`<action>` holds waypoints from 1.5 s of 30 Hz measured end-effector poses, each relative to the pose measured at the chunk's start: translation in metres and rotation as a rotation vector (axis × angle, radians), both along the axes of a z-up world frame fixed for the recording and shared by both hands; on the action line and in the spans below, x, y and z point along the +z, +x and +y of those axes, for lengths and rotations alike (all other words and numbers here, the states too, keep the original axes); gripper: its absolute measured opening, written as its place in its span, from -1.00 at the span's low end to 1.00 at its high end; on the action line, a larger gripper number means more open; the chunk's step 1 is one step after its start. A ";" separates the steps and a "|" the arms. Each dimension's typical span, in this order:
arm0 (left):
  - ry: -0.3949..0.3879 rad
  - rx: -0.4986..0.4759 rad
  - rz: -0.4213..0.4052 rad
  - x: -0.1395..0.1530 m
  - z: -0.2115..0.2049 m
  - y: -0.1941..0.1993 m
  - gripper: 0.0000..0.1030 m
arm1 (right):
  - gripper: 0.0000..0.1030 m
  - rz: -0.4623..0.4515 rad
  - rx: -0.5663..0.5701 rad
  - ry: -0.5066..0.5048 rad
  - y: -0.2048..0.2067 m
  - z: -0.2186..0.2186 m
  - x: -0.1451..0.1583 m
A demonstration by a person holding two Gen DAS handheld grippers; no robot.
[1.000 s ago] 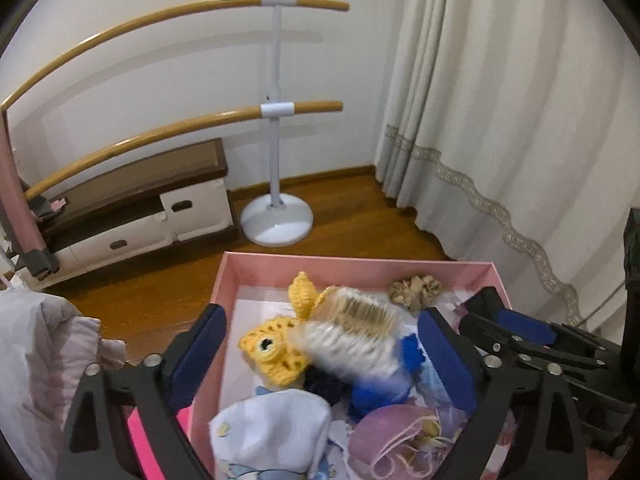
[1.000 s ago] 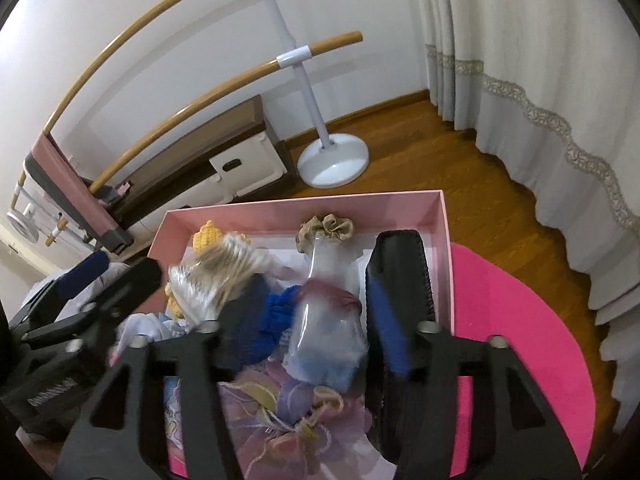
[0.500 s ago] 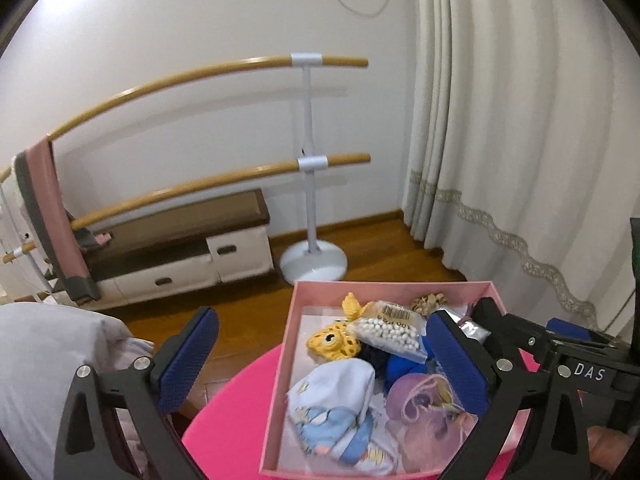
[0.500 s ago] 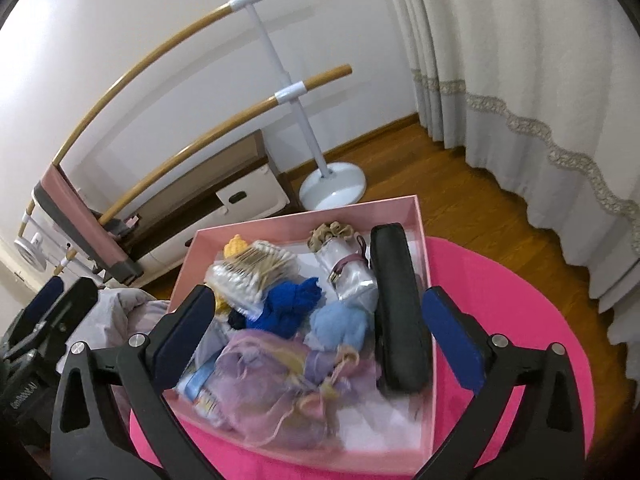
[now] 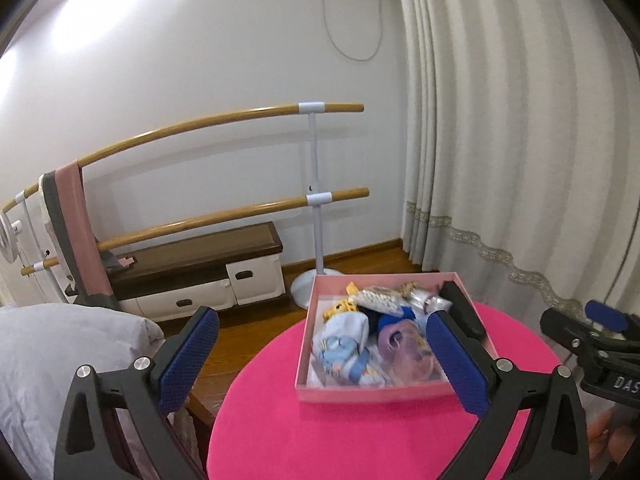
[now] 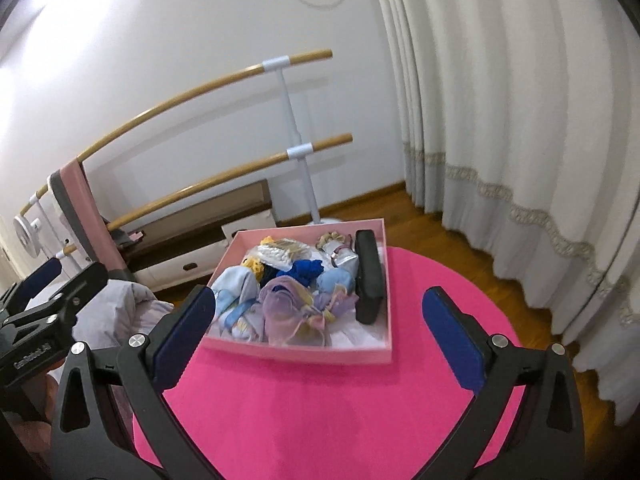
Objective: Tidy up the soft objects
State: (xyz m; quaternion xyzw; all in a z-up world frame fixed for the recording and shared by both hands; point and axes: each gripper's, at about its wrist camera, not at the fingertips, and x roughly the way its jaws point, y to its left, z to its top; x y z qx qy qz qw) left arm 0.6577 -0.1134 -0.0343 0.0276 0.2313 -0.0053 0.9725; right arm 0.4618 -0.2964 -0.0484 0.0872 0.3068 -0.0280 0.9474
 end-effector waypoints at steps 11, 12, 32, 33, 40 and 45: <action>-0.001 -0.001 -0.070 -0.026 0.022 -0.182 1.00 | 1.00 -0.095 -0.011 -0.059 -0.108 0.035 0.016; -0.006 0.002 -0.071 -0.024 0.024 -0.199 1.00 | 1.00 -0.102 -0.017 -0.057 -0.116 0.036 0.015; -0.015 0.050 -0.120 -0.023 0.037 -0.371 1.00 | 1.00 -0.193 0.005 -0.171 -0.214 0.093 0.028; -0.009 0.053 -0.123 -0.023 0.037 -0.375 1.00 | 1.00 -0.194 0.004 -0.170 -0.215 0.093 0.027; -0.018 0.054 -0.112 -0.025 0.036 -0.381 1.00 | 1.00 -0.198 -0.008 -0.170 -0.217 0.092 0.027; -0.041 0.043 -0.103 -0.017 0.041 -0.374 1.00 | 1.00 -0.197 -0.008 -0.172 -0.217 0.092 0.025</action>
